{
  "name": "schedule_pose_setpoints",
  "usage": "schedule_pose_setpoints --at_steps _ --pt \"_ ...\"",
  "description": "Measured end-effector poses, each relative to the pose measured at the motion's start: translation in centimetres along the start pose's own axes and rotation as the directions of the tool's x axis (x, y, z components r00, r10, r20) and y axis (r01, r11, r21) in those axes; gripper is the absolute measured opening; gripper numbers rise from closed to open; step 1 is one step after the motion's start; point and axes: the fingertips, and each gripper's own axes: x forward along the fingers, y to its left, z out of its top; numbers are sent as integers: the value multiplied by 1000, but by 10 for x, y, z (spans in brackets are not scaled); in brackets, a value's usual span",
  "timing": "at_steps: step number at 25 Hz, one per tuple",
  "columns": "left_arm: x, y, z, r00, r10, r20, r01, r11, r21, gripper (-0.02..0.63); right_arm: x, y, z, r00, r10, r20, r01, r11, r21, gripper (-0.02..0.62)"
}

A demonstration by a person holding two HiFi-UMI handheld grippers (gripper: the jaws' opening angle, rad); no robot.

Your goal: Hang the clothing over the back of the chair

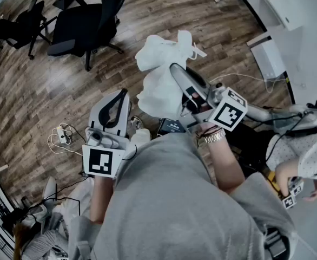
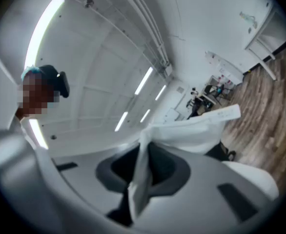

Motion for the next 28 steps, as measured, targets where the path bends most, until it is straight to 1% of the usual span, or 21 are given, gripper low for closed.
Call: schedule_pose_setpoints --at_steps 7,10,16,18,24,26,28 --pt "6 -4 2 998 56 -10 -56 998 -8 34 -6 0 -1 999 -10 -35 9 1000 -28 60" --pt "11 -4 0 996 88 -12 -88 996 -17 34 -8 -4 -2 998 -12 -58 9 999 -48 60" --pt "18 -4 -7 985 170 -19 -170 985 -37 34 -13 -16 0 997 -1 -82 -3 999 -48 60" --pt "25 -4 -4 979 204 -11 -204 978 -39 34 -15 -19 7 996 7 -92 -11 999 -50 60" --pt "40 -5 3 956 292 13 -292 956 -10 34 -23 -27 21 994 13 -110 -20 998 -63 60" --pt "40 -1 6 941 337 28 -337 941 6 34 -25 -29 24 993 17 -114 -24 998 -66 60" --pt "39 2 8 919 392 39 -394 919 36 34 -28 -31 27 992 17 -121 -27 997 -74 60"
